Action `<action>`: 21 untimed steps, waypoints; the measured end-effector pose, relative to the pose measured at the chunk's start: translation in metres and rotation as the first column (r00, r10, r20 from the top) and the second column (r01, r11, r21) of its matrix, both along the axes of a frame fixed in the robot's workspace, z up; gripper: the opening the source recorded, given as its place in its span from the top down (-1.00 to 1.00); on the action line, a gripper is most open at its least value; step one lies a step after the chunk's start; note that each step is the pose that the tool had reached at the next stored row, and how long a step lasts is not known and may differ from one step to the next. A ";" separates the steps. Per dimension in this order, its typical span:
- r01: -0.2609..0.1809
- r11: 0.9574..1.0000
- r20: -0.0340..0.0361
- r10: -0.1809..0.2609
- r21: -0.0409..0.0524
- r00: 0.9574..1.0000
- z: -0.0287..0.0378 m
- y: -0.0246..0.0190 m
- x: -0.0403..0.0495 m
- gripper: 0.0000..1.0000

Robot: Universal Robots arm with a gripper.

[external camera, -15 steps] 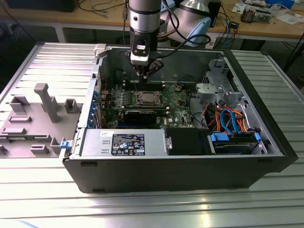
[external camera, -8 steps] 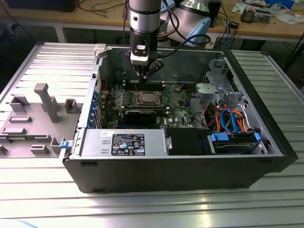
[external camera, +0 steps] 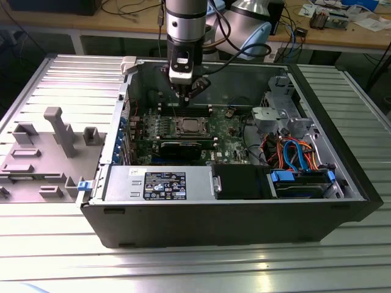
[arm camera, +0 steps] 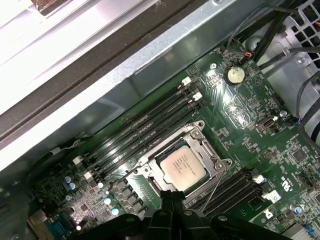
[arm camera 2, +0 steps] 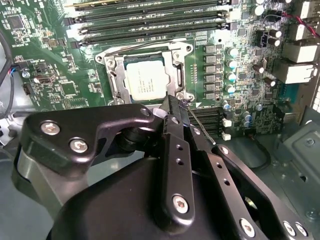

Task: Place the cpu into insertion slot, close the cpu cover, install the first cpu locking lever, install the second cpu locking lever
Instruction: 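Install the first cpu locking lever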

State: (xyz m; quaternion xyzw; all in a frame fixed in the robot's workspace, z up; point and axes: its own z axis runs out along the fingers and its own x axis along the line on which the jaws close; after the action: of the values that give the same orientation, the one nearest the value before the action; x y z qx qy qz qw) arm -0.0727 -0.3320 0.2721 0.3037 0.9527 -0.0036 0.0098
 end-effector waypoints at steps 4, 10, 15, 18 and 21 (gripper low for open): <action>-0.058 0.998 0.000 0.058 0.000 0.998 0.0000 0.0000 0.0000 0.79; -0.127 0.992 0.000 0.127 0.000 0.992 0.0000 0.0000 0.0000 0.79; -0.128 0.992 0.000 0.128 0.000 0.992 0.0000 0.0000 0.0000 0.79; -0.128 0.992 0.000 0.128 0.000 0.992 0.0000 0.0000 0.0000 0.79; -0.128 0.992 0.000 0.128 0.000 0.992 0.0000 0.0000 0.0000 0.79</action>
State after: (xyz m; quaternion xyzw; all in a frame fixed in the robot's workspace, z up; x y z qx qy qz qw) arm -0.0727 -0.3320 0.2721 0.2420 0.9702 -0.0030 0.0100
